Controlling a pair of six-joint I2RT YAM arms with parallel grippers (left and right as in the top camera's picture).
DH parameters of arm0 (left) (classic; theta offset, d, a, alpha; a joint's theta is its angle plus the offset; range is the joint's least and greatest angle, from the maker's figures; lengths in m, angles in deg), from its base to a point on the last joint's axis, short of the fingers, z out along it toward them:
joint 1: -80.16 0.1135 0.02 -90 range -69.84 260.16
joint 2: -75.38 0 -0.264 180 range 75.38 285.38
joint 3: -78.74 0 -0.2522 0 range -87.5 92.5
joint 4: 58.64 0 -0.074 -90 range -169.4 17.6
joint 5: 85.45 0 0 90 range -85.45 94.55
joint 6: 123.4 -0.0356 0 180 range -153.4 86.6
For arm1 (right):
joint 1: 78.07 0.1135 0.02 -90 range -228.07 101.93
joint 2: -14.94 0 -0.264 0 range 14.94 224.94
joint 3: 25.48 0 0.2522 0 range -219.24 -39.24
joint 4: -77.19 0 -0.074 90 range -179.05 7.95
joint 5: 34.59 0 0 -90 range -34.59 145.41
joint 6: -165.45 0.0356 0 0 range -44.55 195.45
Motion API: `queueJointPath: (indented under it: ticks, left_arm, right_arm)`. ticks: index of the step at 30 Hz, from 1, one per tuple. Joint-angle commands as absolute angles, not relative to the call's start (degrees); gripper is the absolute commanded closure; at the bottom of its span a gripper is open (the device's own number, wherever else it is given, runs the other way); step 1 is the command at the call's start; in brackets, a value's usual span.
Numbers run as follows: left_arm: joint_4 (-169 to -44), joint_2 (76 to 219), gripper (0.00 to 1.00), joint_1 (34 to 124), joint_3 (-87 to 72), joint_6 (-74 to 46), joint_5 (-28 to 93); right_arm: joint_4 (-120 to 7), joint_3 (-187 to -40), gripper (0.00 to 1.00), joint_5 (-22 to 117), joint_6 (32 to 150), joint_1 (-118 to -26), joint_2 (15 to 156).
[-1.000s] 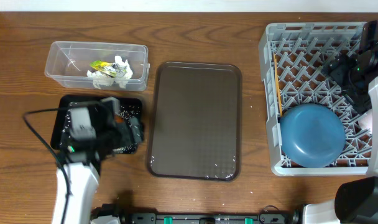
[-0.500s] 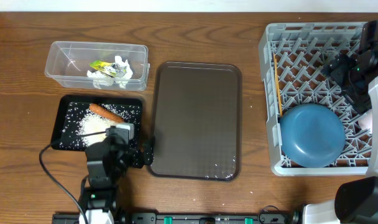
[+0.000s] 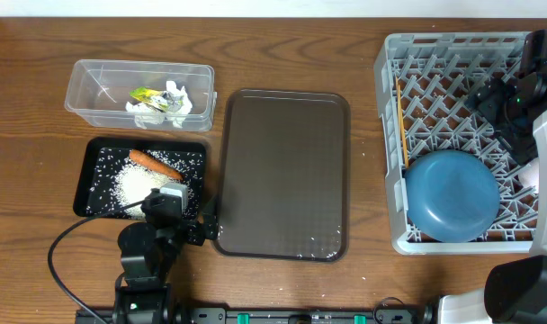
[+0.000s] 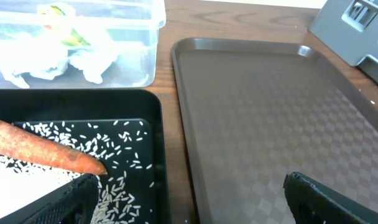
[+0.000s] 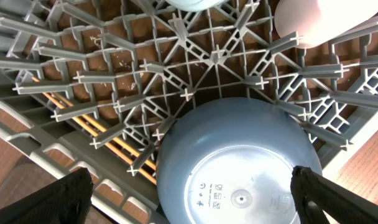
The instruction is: Sort waste into correct bins and load items into the dishwasher rack
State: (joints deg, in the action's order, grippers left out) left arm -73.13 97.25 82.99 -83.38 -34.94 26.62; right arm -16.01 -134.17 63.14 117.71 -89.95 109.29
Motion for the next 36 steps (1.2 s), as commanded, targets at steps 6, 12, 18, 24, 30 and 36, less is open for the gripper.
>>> queueJointPath:
  ticks: [6, 12, 18, 24, 30, 36]
  left_arm:
    - [-72.19, 91.87, 0.03, 82.77, -87.27, -29.98, 19.95]
    - [-73.31, 88.81, 0.03, 82.53, -87.27, -29.94, 16.67]
    - [-75.65, 85.79, 0.02, 82.55, -87.27, -31.66, 13.85]
    - [-75.65, 80.57, 0.02, 82.53, -87.27, -32.1, 13.94]
    - [-75.63, 75.54, 0.02, 82.59, -87.27, -32.08, 13.92]
    - [-75.58, 75.48, 0.02, 82.59, -87.27, -32.08, 13.94]
  right_arm:
    - [-15.97, -134.37, 0.01, 63.99, 117.12, -90.11, 109.02]
    - [-15.97, -134.37, 0.01, 63.99, 117.12, -90.11, 109.02]
    - [-15.97, -134.37, 0.01, 63.99, 117.12, -90.11, 109.02]
    - [-15.97, -134.37, 0.01, 63.99, 117.12, -90.11, 109.02]
    - [-15.97, -134.37, 0.01, 63.99, 117.12, -90.11, 109.02]
    - [-15.97, -134.37, 0.01, 63.99, 117.12, -90.11, 109.02]
